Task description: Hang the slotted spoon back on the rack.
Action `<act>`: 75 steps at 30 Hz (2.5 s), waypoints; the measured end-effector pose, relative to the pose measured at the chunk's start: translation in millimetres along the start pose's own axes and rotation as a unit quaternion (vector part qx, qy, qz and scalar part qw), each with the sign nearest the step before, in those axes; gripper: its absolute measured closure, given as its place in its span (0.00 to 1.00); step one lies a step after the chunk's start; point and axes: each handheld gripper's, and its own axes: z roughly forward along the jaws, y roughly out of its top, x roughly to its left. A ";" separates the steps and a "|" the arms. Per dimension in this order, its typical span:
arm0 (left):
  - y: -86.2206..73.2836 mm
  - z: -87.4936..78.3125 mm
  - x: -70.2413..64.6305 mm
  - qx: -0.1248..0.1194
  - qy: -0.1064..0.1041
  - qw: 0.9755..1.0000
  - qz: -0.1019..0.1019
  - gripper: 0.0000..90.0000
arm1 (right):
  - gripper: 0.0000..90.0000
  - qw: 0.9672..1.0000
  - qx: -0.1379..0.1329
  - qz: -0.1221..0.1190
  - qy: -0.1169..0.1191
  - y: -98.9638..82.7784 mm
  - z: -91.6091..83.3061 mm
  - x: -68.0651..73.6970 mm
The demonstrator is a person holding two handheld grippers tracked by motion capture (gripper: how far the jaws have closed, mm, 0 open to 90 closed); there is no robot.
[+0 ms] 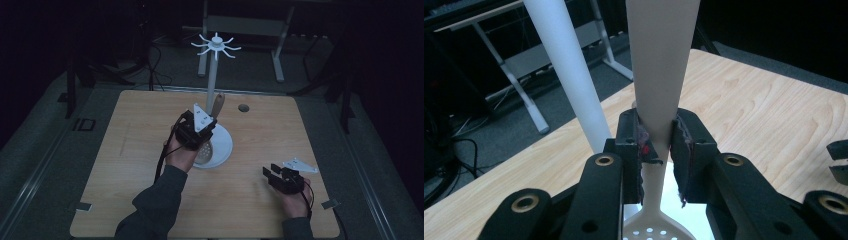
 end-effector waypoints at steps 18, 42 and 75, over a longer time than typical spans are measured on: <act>10.1 -4.4 2.3 -0.025 0.018 0.999 -0.022 0.84 | 0.65 1.000 0.001 -0.001 0.001 -0.4 0.5 0.5; 26.2 -12.5 7.7 -0.054 0.058 0.995 -0.058 0.84 | 0.64 1.000 0.000 0.002 0.000 -0.7 0.6 0.2; 47.5 -17.9 6.4 -0.072 0.098 0.989 -0.080 0.84 | 0.64 1.000 0.003 0.004 -0.002 -1.2 2.1 -0.7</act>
